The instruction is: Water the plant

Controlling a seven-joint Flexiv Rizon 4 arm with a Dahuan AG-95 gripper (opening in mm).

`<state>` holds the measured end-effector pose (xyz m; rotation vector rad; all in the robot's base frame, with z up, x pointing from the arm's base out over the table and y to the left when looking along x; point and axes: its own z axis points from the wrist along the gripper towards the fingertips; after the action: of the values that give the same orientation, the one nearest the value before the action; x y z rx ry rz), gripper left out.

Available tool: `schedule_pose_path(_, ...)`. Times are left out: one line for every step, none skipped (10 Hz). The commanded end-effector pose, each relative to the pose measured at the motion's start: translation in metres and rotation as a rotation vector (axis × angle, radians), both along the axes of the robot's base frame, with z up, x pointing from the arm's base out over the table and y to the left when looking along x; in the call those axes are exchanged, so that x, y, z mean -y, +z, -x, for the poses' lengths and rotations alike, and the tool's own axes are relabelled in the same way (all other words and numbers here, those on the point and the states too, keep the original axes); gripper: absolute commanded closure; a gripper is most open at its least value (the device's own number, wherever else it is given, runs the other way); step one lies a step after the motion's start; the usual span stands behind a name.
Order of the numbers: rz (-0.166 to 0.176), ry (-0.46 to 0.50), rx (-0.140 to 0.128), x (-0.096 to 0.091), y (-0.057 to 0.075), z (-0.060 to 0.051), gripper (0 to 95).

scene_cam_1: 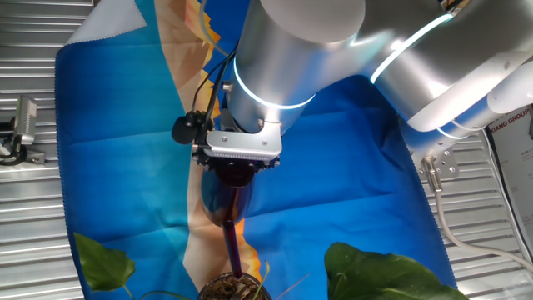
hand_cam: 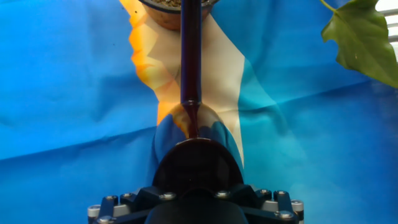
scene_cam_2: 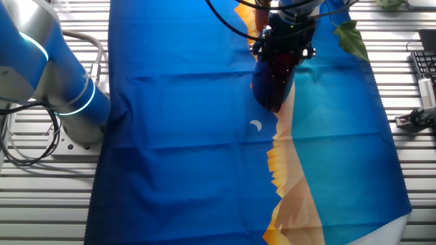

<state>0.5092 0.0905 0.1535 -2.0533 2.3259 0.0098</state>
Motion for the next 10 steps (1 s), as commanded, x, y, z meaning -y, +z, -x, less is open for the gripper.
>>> schedule_pose_path(0.004, 0.002, -0.006, 0.001, 0.0027, -0.0001, 95.0)
schedule_pose_path(0.006, 0.002, -0.008, 0.0013, 0.0042, 0.0002, 95.0)
schedule_pose_path(0.011, 0.001, -0.008, 0.0011, 0.0047, 0.0005, 95.0)
schedule_pose_path(0.017, 0.002, -0.009, 0.001, 0.0047, 0.0005, 95.0)
schedule_pose_path(0.03, 0.003, -0.013, 0.0008, 0.005, 0.0007, 95.0)
schedule_pose_path(0.035, 0.004, -0.017, 0.0003, 0.0056, 0.0011, 95.0)
schedule_pose_path(0.041, 0.002, -0.017, -0.0004, 0.0063, 0.0016, 95.0)
schedule_pose_path(0.045, -0.001, -0.02, -0.0011, 0.007, 0.0021, 95.0)
schedule_pose_path(0.047, -0.003, -0.022, -0.002, 0.0081, 0.0026, 95.0)
schedule_pose_path(0.052, -0.003, -0.023, -0.0024, 0.0085, 0.0028, 95.0)
